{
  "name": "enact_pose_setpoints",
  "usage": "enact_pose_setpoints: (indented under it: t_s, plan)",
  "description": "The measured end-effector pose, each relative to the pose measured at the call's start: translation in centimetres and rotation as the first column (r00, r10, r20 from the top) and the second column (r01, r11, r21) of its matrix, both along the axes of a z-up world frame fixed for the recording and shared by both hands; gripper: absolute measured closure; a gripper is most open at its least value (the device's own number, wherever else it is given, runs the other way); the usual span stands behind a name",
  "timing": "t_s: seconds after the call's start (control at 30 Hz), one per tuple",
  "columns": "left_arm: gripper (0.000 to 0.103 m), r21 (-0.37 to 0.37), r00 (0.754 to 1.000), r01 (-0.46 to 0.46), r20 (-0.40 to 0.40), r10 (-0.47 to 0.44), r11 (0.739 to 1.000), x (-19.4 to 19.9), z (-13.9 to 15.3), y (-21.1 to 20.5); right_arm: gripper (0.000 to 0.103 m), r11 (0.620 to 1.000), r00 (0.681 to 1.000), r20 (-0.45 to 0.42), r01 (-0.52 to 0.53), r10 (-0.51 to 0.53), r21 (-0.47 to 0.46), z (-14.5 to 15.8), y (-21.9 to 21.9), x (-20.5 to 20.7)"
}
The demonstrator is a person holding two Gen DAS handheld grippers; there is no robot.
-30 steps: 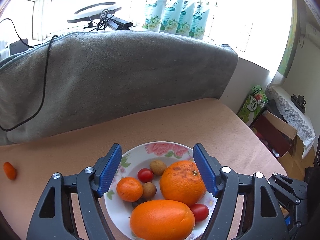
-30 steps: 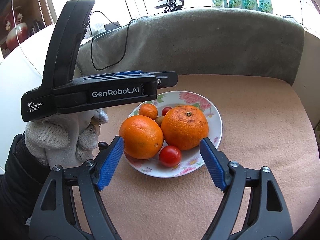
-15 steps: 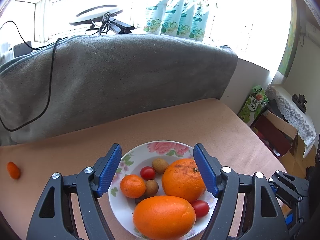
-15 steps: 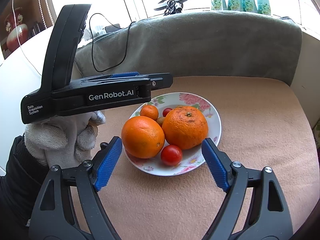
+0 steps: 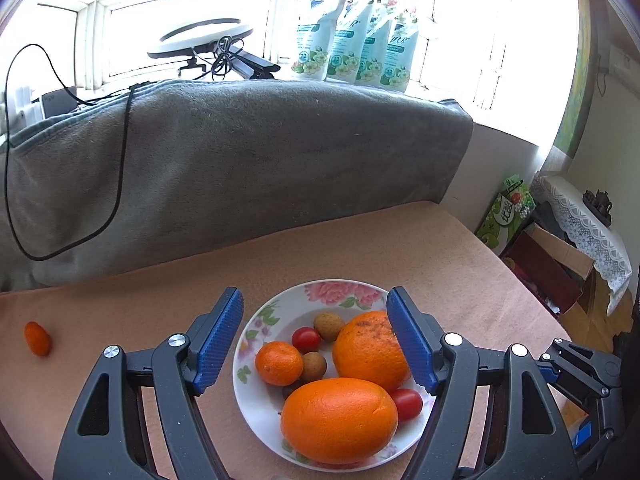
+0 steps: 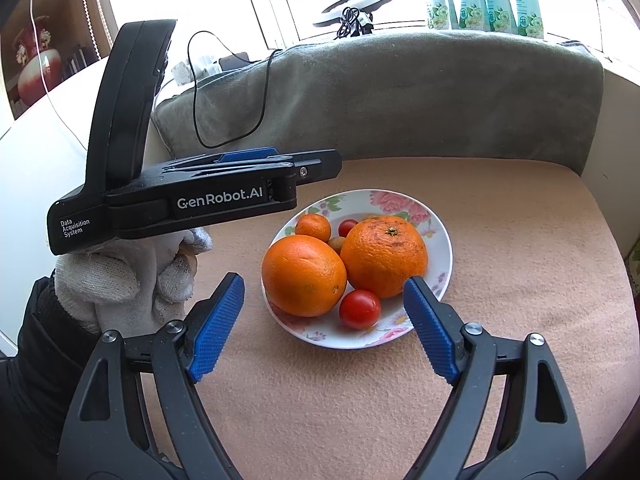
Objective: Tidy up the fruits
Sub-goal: 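Open the right gripper to drop the tomato while the left releases the brown fruit, then move the right gripper to the dark fruit while the left approaches the loose tangerine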
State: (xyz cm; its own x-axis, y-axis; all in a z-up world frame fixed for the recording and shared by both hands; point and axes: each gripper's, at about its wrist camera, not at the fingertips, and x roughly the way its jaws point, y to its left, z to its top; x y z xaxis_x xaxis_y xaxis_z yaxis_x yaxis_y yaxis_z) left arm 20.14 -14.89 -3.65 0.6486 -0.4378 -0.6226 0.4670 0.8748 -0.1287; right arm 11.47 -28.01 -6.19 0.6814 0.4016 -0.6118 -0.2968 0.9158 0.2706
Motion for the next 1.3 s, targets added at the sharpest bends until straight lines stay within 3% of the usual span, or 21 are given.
enact_pose_setpoints:
  t_s: [0.57,0.77,0.97,1.3]
  plan:
    - [0.029,-0.01,0.996,-0.082,0.036,0.083,0.997,-1.6,0.5,4.9,0.019,0.999,0.998,0.052,-0.035,0.035,-0.016,0.9,3.8,-1.5]
    - [0.029,-0.037,0.989,-0.133,0.053,0.135,0.99,-2.6,1.2,8.3,0.019,0.999,0.997,0.072,-0.037,0.038,-0.005,1.4,4.7,-1.9]
    - [0.029,-0.064,0.968,-0.237,0.068,0.241,0.97,-3.9,1.8,13.3,0.019,0.997,0.994,0.075,-0.073,0.074,-0.006,1.6,5.8,-2.3]
    - [0.029,-0.028,0.913,-0.398,0.087,0.399,0.917,-7.4,0.9,20.4,0.019,0.986,0.985,0.063,-0.157,0.161,-0.061,1.1,9.3,-3.0]
